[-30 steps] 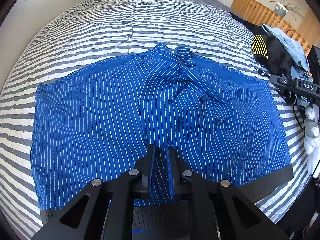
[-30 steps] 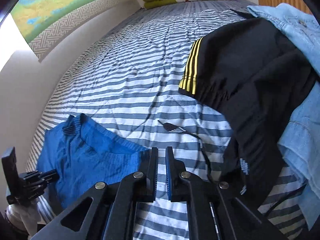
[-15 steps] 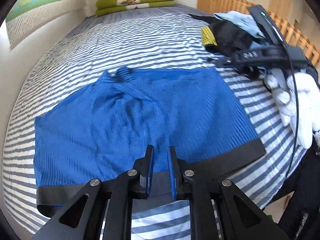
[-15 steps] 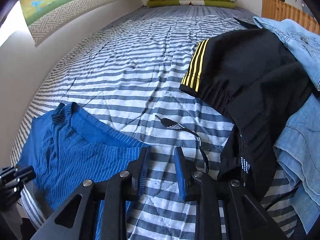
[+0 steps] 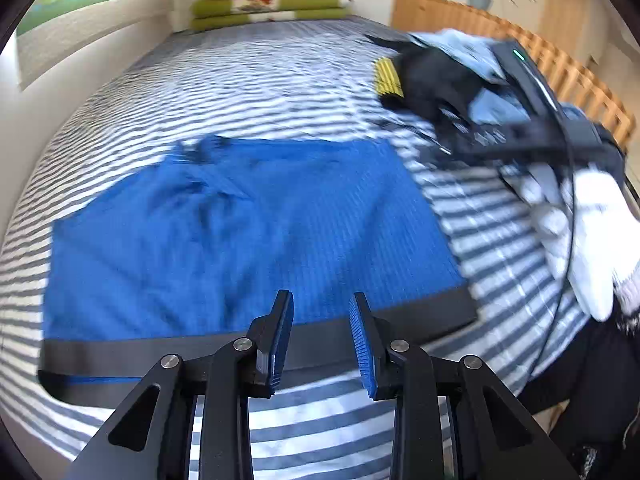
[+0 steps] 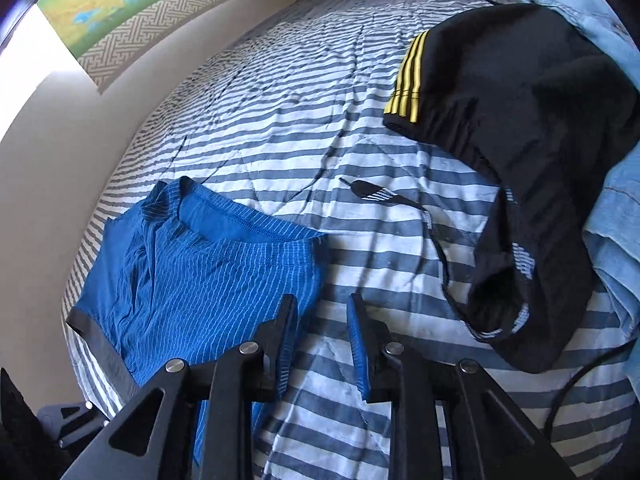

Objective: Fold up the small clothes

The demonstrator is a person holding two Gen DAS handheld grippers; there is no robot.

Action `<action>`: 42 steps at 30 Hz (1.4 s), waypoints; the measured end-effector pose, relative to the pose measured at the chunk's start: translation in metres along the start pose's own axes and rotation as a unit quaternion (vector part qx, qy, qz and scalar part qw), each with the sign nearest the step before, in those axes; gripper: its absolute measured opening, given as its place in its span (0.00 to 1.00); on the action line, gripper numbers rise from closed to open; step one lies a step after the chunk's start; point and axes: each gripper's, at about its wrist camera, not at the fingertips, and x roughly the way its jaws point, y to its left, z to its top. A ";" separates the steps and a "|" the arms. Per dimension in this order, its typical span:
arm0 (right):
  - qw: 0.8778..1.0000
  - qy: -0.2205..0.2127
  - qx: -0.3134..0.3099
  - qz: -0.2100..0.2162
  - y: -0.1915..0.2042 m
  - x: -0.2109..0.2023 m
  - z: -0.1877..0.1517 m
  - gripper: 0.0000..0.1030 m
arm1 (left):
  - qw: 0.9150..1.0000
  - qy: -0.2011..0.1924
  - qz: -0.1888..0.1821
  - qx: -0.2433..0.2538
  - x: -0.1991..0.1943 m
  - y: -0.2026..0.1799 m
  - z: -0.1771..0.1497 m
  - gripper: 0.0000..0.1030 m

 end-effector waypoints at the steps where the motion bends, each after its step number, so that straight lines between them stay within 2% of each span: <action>1: 1.000 -0.003 0.003 -0.001 -0.004 -0.003 -0.002 0.22 | 0.999 -0.005 0.018 -0.033 -0.006 0.026 0.003 0.32; 3: 1.000 -0.003 0.014 0.001 -0.012 -0.005 -0.005 0.22 | 0.993 -0.014 0.054 -0.100 -0.016 0.084 0.008 0.31; 5: 1.000 0.004 0.025 0.009 -0.017 -0.005 -0.009 0.22 | 0.986 -0.004 0.076 -0.145 -0.016 0.137 0.009 0.31; 8: 1.000 0.008 0.020 0.003 -0.015 -0.001 -0.013 0.22 | 0.974 0.031 0.051 -0.221 -0.008 0.199 -0.003 0.25; 9: 1.000 0.008 0.015 -0.002 -0.013 0.000 -0.013 0.22 | 0.970 0.040 0.047 -0.235 -0.005 0.212 -0.011 0.21; 13: 1.000 0.009 -0.007 -0.016 -0.003 0.003 -0.015 0.22 | 0.966 0.083 0.128 -0.209 0.002 0.238 -0.047 0.19; 14: 1.000 0.009 -0.013 -0.022 -0.001 0.004 -0.016 0.22 | 0.966 0.091 0.135 -0.200 0.003 0.241 -0.055 0.20; 15: 0.999 0.008 -0.019 -0.026 0.001 0.005 -0.016 0.22 | 0.968 0.082 0.134 -0.198 0.000 0.242 -0.057 0.20; 19: 0.999 0.008 -0.020 -0.027 0.005 0.007 -0.015 0.22 | 0.968 0.048 0.167 -0.182 -0.024 0.235 -0.048 0.19; 22: 1.000 0.001 -0.013 -0.016 0.009 0.003 -0.014 0.22 | 0.975 0.020 0.166 -0.150 -0.034 0.216 -0.037 0.19; 25: 0.999 -0.027 -0.024 0.019 0.025 -0.013 -0.016 0.22 | 0.981 0.048 0.156 -0.100 -0.017 0.199 -0.036 0.19; 28: 0.996 -0.036 -0.065 0.054 0.053 -0.021 -0.022 0.22 | 0.980 0.086 0.156 -0.086 0.004 0.192 -0.049 0.19; 29: 0.994 -0.031 -0.081 0.062 0.062 -0.021 -0.025 0.22 | 0.979 0.090 0.157 -0.088 0.009 0.190 -0.056 0.19; 31: 0.992 -0.016 -0.106 0.070 0.074 -0.016 -0.033 0.22 | 0.982 0.070 0.149 -0.094 0.006 0.193 -0.068 0.19; 37: 0.989 0.050 -0.137 0.037 0.069 0.013 -0.055 0.22 | 0.985 0.061 0.143 -0.079 -0.007 0.191 -0.081 0.19; 40: 0.988 0.050 -0.136 0.044 0.060 0.008 -0.056 0.20 | 0.981 0.064 0.167 -0.079 -0.012 0.189 -0.078 0.16; 42: 0.990 0.041 -0.126 0.042 0.051 -0.003 -0.056 0.20 | 0.984 0.042 0.150 -0.089 -0.024 0.178 -0.070 0.16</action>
